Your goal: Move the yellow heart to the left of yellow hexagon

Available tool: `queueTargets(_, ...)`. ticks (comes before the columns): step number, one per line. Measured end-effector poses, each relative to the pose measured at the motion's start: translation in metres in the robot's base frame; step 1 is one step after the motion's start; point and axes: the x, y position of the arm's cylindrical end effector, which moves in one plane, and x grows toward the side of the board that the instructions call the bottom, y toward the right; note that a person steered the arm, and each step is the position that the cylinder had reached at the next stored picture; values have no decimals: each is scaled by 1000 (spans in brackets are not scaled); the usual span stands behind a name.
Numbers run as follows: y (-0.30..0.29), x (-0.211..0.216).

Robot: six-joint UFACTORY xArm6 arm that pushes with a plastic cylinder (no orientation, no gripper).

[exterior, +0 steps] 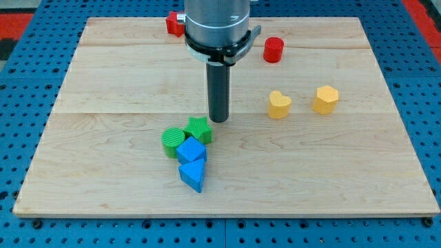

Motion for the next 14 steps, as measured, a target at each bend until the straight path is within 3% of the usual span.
queueTargets(2, -41, 39)
queueTargets(4, 109, 58)
queueTargets(5, 206, 30)
queueTargets(6, 260, 1)
queueTargets(7, 223, -21)
queueTargets(9, 34, -13)
queueTargets(11, -3, 14)
queueTargets(13, -115, 3)
queueTargets(14, -119, -24)
